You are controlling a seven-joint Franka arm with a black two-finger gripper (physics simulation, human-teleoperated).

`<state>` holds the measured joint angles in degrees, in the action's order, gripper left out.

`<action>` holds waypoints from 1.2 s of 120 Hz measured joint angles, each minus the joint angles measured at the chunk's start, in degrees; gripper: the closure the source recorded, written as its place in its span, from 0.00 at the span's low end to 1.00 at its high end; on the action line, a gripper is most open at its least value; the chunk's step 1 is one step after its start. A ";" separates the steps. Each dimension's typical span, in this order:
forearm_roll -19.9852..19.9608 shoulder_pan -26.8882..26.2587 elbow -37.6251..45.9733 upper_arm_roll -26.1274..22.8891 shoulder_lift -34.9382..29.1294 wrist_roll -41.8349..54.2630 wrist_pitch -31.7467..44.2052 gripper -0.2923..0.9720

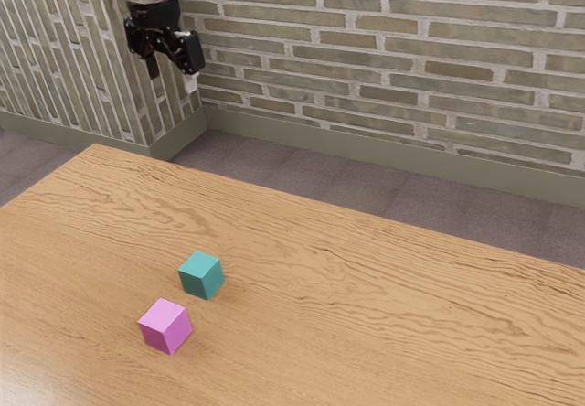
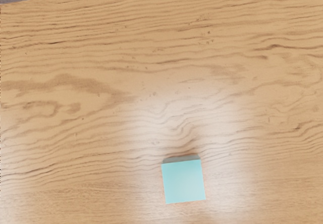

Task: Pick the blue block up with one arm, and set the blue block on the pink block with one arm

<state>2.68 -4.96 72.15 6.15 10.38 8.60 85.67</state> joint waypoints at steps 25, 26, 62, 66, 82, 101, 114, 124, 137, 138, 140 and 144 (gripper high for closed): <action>0.27 -0.13 15.41 -0.07 -10.60 -0.68 2.68 0.23; 0.28 -0.12 17.01 -0.07 -11.56 -0.70 2.96 0.23; -1.92 7.94 39.12 2.85 -6.71 -2.08 23.66 0.23; -2.91 7.99 38.66 2.91 -4.97 -2.38 25.42 0.23; -5.62 3.37 35.86 2.95 0.80 -3.28 31.06 0.23; -7.11 2.93 37.35 2.82 3.07 -3.76 35.90 0.23; -8.34 2.34 44.31 2.82 0.88 -3.67 39.86 0.23; -9.00 1.35 49.67 2.77 -1.80 -3.57 43.43 0.23; -9.46 0.74 51.04 2.69 -1.35 -3.45 46.47 0.23; -9.48 0.74 51.06 2.68 -1.27 -3.44 46.64 0.23; -9.52 0.73 51.09 2.67 -1.06 -3.42 46.97 0.23; -9.58 0.73 51.13 2.64 -0.60 -3.38 47.60 0.23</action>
<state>-6.91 -4.23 123.28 8.79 9.78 5.21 133.27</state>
